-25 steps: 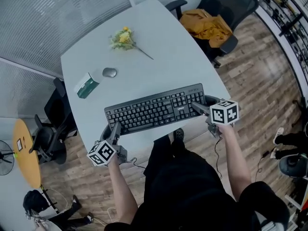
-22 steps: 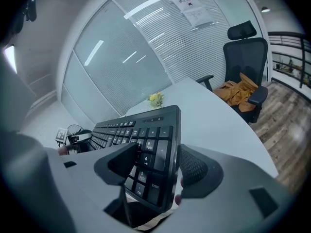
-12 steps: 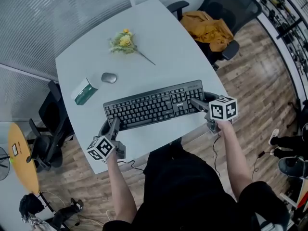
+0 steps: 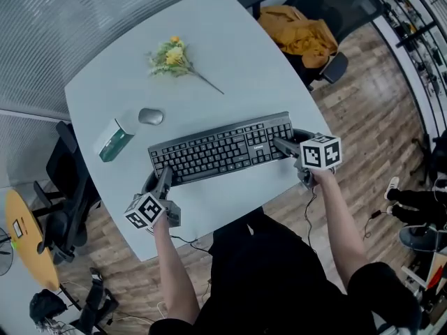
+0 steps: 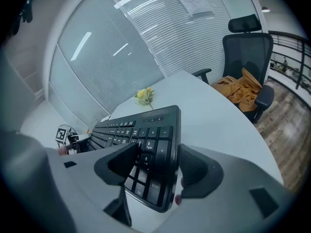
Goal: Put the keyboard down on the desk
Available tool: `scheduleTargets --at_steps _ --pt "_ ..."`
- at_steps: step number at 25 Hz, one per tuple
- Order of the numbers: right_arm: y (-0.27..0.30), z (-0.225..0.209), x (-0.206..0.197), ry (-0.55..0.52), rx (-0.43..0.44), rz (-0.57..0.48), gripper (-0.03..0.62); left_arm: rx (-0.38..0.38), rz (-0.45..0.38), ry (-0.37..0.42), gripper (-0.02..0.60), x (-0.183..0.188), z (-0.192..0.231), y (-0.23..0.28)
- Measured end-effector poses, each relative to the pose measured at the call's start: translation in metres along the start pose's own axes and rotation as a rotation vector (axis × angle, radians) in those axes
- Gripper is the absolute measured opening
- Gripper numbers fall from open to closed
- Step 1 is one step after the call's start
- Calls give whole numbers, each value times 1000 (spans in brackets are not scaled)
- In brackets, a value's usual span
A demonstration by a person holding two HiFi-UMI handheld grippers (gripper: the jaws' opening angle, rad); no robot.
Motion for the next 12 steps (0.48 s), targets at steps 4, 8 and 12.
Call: scheduleTargets --at_steps 4,8,12 --pt "16 -10 0 5 -11 21 281 8 24 -19 201 -6 12 15" --pt "30 -20 -3 14 -17 48 281 15 51 -38 201 -13 21 27" --pt "44 -25 -5 19 -31 63 281 26 75 -40 201 -21 33 39"
Point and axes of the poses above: the fingertips, and each gripper's own axes: y forward along the fingers, z to its left, x out of its top, the point moved 1 cm from there along -y, backward along the fingers, and after that the axes turned 4 degrees about y, right-handed, at the moved point
